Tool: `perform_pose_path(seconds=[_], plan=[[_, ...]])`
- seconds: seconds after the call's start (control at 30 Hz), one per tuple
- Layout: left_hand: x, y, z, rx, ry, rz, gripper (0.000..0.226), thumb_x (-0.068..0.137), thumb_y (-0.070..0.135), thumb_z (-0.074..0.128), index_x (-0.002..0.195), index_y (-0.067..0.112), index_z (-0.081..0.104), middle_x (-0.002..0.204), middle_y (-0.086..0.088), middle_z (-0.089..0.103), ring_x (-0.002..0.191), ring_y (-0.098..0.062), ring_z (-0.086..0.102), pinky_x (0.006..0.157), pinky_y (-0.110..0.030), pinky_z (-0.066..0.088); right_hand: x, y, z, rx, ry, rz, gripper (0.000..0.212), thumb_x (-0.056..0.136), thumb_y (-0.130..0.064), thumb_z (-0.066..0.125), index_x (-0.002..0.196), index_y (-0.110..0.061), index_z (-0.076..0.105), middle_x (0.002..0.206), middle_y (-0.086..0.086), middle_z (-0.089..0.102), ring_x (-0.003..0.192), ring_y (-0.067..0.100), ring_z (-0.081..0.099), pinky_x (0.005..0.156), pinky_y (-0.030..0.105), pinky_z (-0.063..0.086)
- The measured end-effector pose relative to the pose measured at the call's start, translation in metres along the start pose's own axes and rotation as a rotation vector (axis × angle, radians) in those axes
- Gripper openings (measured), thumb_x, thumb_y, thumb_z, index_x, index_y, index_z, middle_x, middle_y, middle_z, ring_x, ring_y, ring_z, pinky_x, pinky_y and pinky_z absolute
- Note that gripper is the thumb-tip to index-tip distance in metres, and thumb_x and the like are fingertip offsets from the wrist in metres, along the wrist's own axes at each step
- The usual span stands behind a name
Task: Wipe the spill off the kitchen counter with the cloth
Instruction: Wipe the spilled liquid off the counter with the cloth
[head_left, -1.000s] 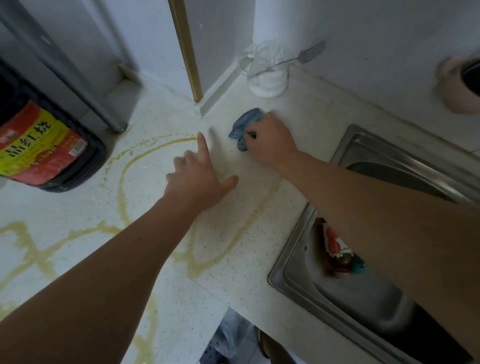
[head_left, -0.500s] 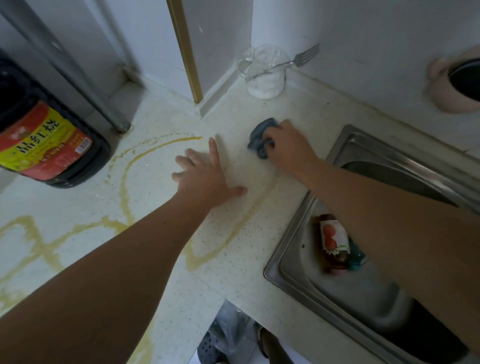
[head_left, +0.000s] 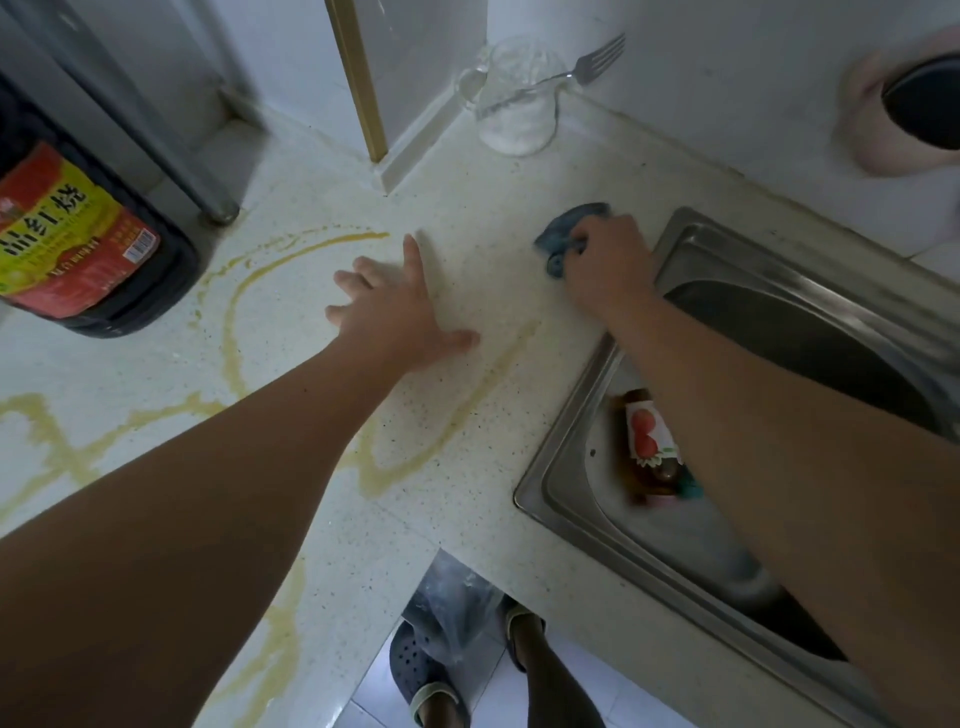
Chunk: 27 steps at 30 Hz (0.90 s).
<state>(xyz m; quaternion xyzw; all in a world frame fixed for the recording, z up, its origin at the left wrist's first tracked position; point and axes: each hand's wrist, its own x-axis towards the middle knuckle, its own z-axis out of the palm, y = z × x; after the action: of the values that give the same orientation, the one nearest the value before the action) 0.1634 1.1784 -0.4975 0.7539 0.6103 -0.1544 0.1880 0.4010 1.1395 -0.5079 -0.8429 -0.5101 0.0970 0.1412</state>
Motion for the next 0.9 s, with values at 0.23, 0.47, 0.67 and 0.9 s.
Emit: perform_pose_path(seconds=[0.23, 0.47, 0.67, 0.9], plan=[[0.001, -0.024, -0.006, -0.053, -0.037, 0.045, 0.147, 0.06, 0.09, 0.069, 0.159, 0.033, -0.024, 0.172, -0.016, -0.003, 0.157, -0.044, 0.002, 0.113, -0.075, 0.028, -0.051, -0.007, -0.003, 0.013, -0.142, -0.263, 0.02, 0.106, -0.025, 0.051, 0.118, -0.015, 0.064, 0.127, 0.012, 0.049, 0.095, 0.022, 0.055, 0.087, 0.034, 0.049], [-0.007, -0.01, 0.004, 0.002, -0.044, 0.01, 0.146, 0.06, 0.094, 0.065, 0.157, 0.033, -0.025, 0.169, -0.019, -0.019, 0.156, -0.047, -0.012, 0.112, -0.081, 0.016, -0.085, -0.014, 0.01, 0.034, -0.154, -0.206, 0.019, 0.105, -0.023, 0.052, 0.12, -0.015, 0.062, 0.125, 0.01, 0.048, 0.09, 0.02, 0.053, 0.081, 0.032, 0.046], [0.0, -0.026, -0.005, -0.067, -0.055, 0.044, 0.145, 0.061, 0.096, 0.06, 0.16, 0.029, -0.021, 0.172, -0.017, -0.008, 0.157, -0.044, -0.003, 0.115, -0.076, 0.02, -0.064, 0.0, 0.002, 0.041, -0.058, -0.09, 0.023, 0.107, -0.024, 0.049, 0.124, -0.012, 0.059, 0.131, 0.015, 0.047, 0.1, 0.027, 0.056, 0.089, 0.036, 0.048], [-0.019, -0.052, -0.011, -0.075, 0.011, 0.088, 0.144, 0.06, 0.091, 0.065, 0.162, 0.025, -0.012, 0.165, -0.013, 0.028, 0.149, -0.039, 0.031, 0.112, -0.066, 0.037, -0.1, -0.064, 0.032, 0.052, -0.238, -0.419, 0.02, 0.104, -0.021, 0.053, 0.122, -0.013, 0.06, 0.121, 0.011, 0.048, 0.086, 0.027, 0.054, 0.075, 0.036, 0.046]])
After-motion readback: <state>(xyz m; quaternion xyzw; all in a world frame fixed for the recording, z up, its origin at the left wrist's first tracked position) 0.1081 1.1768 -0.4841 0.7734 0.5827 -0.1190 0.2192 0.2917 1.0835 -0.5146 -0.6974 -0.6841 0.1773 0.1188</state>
